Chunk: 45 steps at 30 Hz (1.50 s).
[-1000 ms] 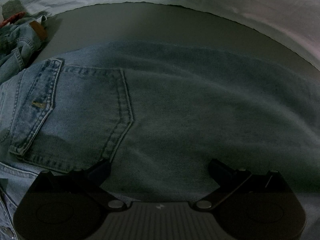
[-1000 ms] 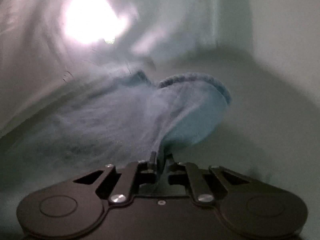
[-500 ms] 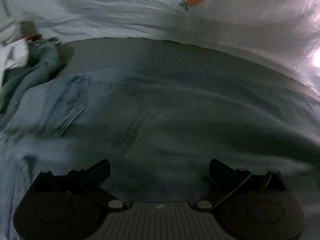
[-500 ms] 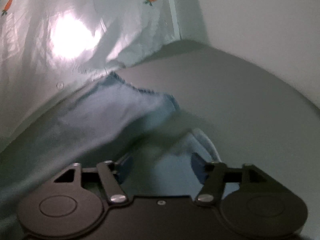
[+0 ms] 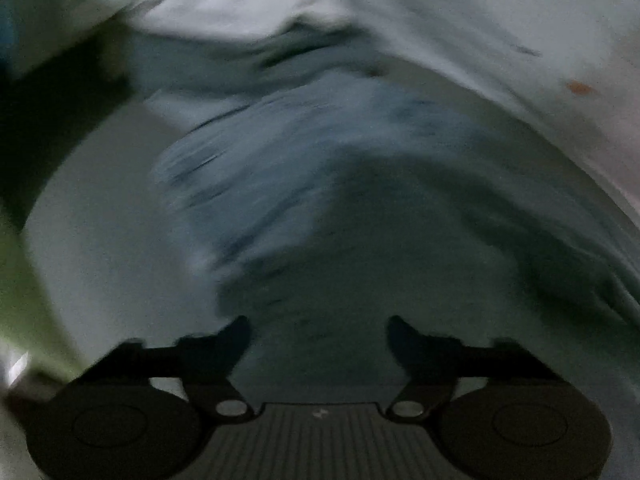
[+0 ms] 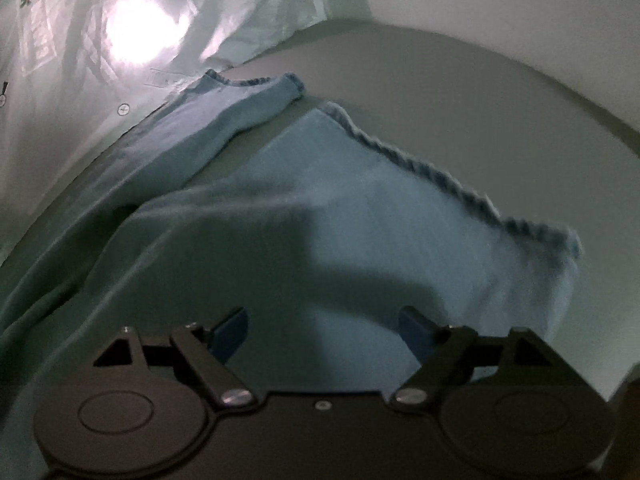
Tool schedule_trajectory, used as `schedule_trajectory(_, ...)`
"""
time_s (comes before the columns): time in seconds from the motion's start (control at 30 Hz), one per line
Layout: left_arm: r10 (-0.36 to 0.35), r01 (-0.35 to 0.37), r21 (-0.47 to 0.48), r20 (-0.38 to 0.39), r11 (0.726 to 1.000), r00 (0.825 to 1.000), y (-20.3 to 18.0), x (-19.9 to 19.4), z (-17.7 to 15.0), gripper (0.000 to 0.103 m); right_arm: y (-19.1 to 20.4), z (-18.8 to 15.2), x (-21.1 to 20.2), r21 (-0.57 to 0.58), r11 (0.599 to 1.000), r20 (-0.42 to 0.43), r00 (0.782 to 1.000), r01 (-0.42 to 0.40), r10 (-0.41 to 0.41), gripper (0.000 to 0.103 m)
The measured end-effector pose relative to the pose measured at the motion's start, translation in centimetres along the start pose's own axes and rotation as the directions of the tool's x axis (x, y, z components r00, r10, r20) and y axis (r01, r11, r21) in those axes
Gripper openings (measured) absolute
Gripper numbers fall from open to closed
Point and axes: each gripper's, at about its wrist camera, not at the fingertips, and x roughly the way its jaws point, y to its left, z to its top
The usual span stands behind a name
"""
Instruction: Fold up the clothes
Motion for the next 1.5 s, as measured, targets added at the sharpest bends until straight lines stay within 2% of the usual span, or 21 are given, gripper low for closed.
schedule_trajectory(0.03,0.016,-0.017,-0.047,-0.016,0.999,1.000,1.3,0.4,0.0,0.059,-0.2,-0.5,-0.3,0.011,1.000,-0.001,1.000,-0.004,0.004,0.084)
schedule_trajectory(0.1,0.016,-0.022,-0.131,-0.041,0.991,0.999,3.7,0.9,-0.1,0.059,-0.5,-1.5,-1.1,0.030,0.999,0.006,1.000,-0.017,0.017,0.084)
schedule_trajectory(0.2,-0.053,0.045,-0.195,-0.038,0.980,0.998,5.7,1.1,0.0,0.060,-0.9,-2.6,-2.3,0.076,0.996,0.021,0.999,-0.046,0.045,0.084)
schedule_trajectory(0.3,-0.058,0.052,-0.152,-0.035,0.987,0.998,5.4,1.6,0.5,0.065,-1.7,-3.4,-3.4,0.141,0.986,0.040,0.996,-0.085,0.080,0.084)
schedule_trajectory(0.37,-0.058,0.054,-0.119,-0.032,0.991,0.998,4.9,2.0,0.7,0.072,-2.3,-3.9,-4.0,0.193,0.975,0.058,0.993,-0.111,0.101,0.084)
schedule_trajectory(0.43,-0.058,0.055,-0.109,-0.029,0.993,0.998,4.5,2.4,0.9,0.073,-2.9,-4.4,-4.7,0.253,0.958,0.086,0.989,-0.135,0.117,0.084)
schedule_trajectory(0.6,-0.076,0.074,-0.103,-0.020,0.992,0.997,4.6,3.3,1.6,0.073,-5.4,-5.9,-5.9,0.434,0.877,0.163,0.975,-0.207,0.149,0.084)
schedule_trajectory(0.73,-0.089,0.087,-0.115,-0.011,0.990,0.996,4.9,3.6,2.0,0.071,-7.1,-6.9,-6.0,0.520,0.825,0.199,0.970,-0.224,0.138,0.082)
schedule_trajectory(0.87,-0.085,0.083,-0.137,-0.011,0.987,0.996,5.1,3.9,2.5,0.072,-7.8,-6.7,-4.9,0.526,0.837,0.165,0.984,-0.151,0.074,0.072)
schedule_trajectory(0.97,-0.078,0.075,-0.141,-0.015,0.987,0.997,4.8,4.1,2.9,0.080,-7.4,-6.1,-4.3,0.497,0.859,0.156,0.986,-0.126,0.055,0.073)
schedule_trajectory(1.03,-0.053,0.052,-0.136,-0.005,0.989,0.999,4.3,4.4,3.1,0.080,-6.5,-5.3,-3.7,0.461,0.883,0.138,0.990,-0.088,0.026,0.072)
schedule_trajectory(1.07,-0.039,0.039,-0.132,0.005,0.990,0.999,4.0,4.4,3.2,0.078,-6.1,-4.8,-3.5,0.445,0.893,0.125,0.992,-0.060,0.004,0.069)
schedule_trajectory(1.1,-0.025,0.027,-0.128,0.015,0.991,1.000,3.7,4.5,3.2,0.074,-5.6,-4.4,-3.2,0.429,0.903,0.111,0.994,-0.024,-0.026,0.058)
schedule_trajectory(1.13,-0.019,0.022,-0.123,0.026,0.992,0.999,3.5,4.4,3.2,0.060,-5.3,-4.1,-3.0,0.413,0.911,0.096,0.994,0.014,-0.059,0.043)
schedule_trajectory(1.17,-0.035,0.038,-0.126,0.030,0.991,0.999,3.4,4.3,3.4,0.054,-5.0,-3.8,-2.8,0.396,0.917,0.080,0.992,0.059,-0.098,0.032)
schedule_trajectory(1.2,-0.017,0.021,-0.141,0.027,0.990,0.999,3.3,4.2,3.7,0.047,-5.0,-3.6,-2.8,0.386,0.918,0.067,0.990,0.090,-0.125,0.011)
schedule_trajectory(1.27,-0.008,0.012,-0.209,0.021,0.978,1.000,3.9,3.5,4.3,0.037,-5.7,-3.5,-3.3,0.394,0.916,0.069,0.992,0.073,-0.109,0.003)
schedule_trajectory(1.33,-0.027,0.033,-0.238,0.031,0.971,0.999,4.5,2.1,5.0,0.030,-5.7,-3.2,-5.2,0.387,0.921,0.111,0.990,0.039,-0.088,0.002)
schedule_trajectory(1.43,-0.071,0.083,-0.189,0.071,0.979,0.995,4.8,-0.8,6.0,0.026,-4.5,-2.8,-9.4,0.331,0.943,0.181,0.979,0.032,-0.097,0.002)
schedule_trajectory(1.5,-0.065,0.076,-0.155,0.071,0.985,0.995,4.9,-1.6,6.1,0.026,-4.2,-2.9,-10.2,0.287,0.953,0.163,0.975,0.100,-0.151,0.002)
